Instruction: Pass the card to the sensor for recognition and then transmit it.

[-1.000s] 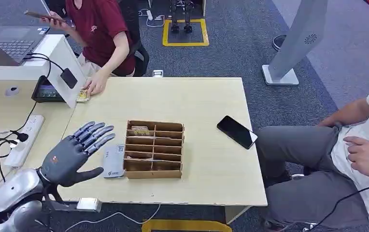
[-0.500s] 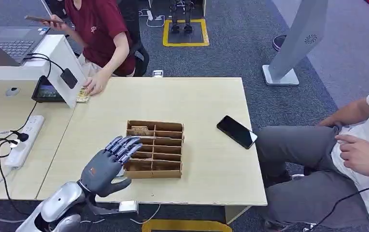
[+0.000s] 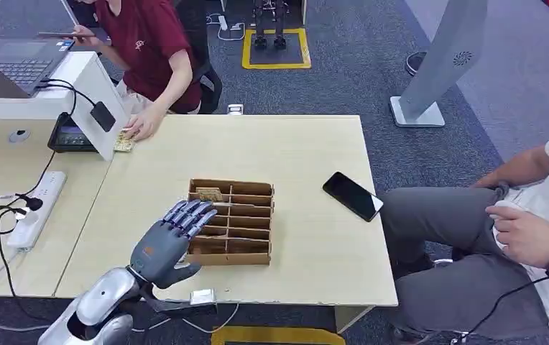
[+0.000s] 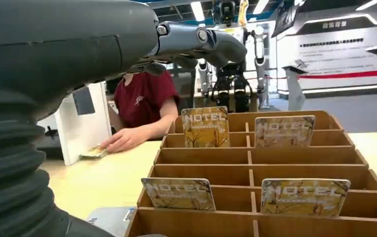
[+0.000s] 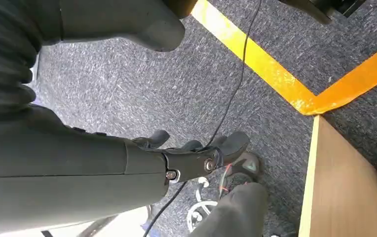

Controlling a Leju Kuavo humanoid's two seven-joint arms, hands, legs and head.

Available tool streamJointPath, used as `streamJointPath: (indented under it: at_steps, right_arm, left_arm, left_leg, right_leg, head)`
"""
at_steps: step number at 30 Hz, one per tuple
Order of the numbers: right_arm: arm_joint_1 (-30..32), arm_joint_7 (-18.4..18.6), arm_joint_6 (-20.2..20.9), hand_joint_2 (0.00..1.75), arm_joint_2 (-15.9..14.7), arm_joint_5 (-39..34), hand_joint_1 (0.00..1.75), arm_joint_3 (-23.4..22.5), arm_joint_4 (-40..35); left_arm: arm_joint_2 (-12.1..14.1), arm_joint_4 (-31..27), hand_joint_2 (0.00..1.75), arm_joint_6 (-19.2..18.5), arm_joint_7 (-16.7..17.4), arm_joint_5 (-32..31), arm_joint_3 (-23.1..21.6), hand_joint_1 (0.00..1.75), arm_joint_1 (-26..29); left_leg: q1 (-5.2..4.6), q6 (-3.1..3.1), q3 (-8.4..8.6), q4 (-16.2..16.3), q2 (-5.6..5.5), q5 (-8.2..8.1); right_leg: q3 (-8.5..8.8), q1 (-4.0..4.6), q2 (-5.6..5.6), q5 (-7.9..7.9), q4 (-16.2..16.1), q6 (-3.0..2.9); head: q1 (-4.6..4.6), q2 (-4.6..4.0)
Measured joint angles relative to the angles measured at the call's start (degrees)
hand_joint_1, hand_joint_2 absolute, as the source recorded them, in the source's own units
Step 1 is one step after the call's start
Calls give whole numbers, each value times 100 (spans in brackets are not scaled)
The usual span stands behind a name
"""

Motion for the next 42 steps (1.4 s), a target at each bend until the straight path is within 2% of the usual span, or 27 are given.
streamJointPath:
  at_steps: [3,15,31,42]
  right_arm:
    - [0,24,0,175,0,0,0,0,0]
    - [-1,0,0,175,0,2,0,0,-2]
    - [-1,-5,-13,175,2,63,0,2,-2]
    - [-3,26,-4,175,2,61,0,2,-2]
  left_arm:
    - [-33,68,175,2,103,70,2,0,-3]
    - [-131,243,175,4,105,149,42,0,-8]
    - [-122,398,175,-59,105,162,98,0,1]
    - [-133,544,175,-153,225,162,177,0,1]
  left_leg:
    - [1,0,0,0,0,0]
    - [1,0,-1,0,0,0]
    - [1,0,-2,-1,-1,0]
    - [1,0,-2,0,-1,0]
  right_leg:
    - [0,0,0,0,0,0]
    - [0,0,-1,-1,0,0]
    - [0,0,-1,-1,1,0]
    - [0,0,-3,-1,1,0]
  head:
    - [0,0]
    - [-2,0]
    - [2,0]
    - [2,-2]
